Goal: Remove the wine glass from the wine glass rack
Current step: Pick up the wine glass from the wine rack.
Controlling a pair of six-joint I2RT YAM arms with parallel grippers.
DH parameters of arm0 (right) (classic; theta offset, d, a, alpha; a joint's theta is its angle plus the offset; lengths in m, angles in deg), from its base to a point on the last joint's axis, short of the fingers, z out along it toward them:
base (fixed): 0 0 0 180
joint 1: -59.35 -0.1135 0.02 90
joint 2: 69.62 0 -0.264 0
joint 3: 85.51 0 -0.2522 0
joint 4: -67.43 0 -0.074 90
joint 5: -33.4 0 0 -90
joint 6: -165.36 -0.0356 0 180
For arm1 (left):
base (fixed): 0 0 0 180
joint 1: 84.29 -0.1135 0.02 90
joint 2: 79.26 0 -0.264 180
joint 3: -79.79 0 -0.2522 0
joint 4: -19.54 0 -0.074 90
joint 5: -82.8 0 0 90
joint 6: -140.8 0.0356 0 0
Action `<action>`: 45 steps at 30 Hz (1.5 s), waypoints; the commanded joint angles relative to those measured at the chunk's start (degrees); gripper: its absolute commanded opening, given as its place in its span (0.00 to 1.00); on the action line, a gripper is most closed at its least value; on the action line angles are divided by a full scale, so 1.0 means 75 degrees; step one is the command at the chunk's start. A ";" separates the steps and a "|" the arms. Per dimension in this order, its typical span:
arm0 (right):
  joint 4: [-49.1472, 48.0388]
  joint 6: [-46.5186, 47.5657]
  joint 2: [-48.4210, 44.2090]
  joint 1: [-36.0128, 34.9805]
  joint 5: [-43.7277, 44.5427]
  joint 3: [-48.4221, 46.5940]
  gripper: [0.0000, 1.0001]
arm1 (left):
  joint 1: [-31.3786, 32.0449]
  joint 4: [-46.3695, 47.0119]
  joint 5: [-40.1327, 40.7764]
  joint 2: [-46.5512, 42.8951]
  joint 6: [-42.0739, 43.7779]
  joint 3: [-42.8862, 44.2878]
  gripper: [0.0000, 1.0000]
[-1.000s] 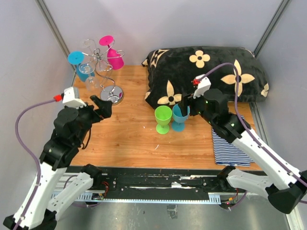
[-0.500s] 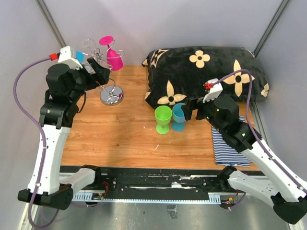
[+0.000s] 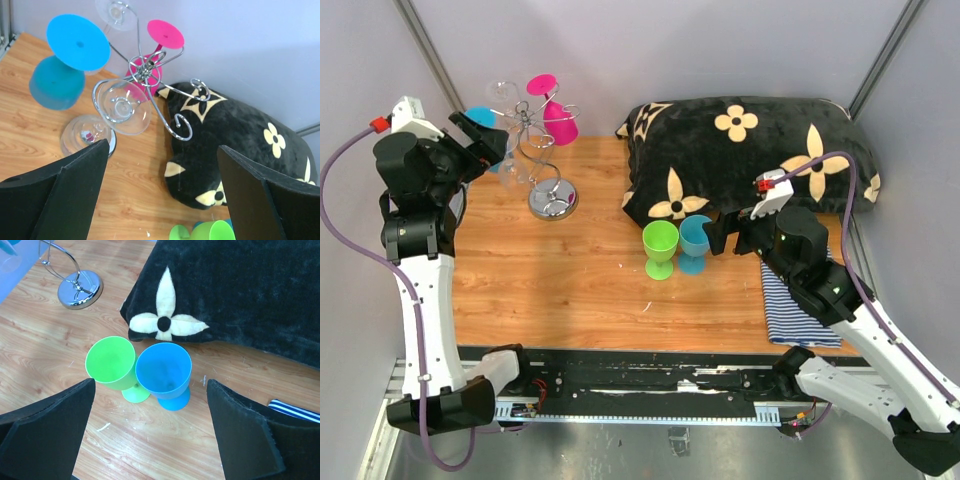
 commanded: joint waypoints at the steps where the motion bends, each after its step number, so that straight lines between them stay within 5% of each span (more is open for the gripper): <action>1: 0.0186 -0.0132 -0.0143 0.0085 0.0243 0.0096 0.93 | -0.0126 0.0518 -0.0117 -0.0086 -0.0369 -0.0393 0.91; 11: 0.0340 -0.0159 -0.0402 0.0085 0.0401 0.0201 0.93 | -0.0227 0.0681 0.0096 0.0106 -0.0710 -0.0612 0.70; 23: 0.0378 -0.0269 -0.0502 0.0085 0.0556 0.0304 0.93 | -0.0238 0.0706 0.1534 0.0279 -0.0822 -0.0907 0.63; 45: 0.0555 -0.0361 -0.0658 0.0091 0.0624 0.0490 0.94 | -0.0250 0.1426 0.0897 0.1079 -0.1366 -0.1017 0.41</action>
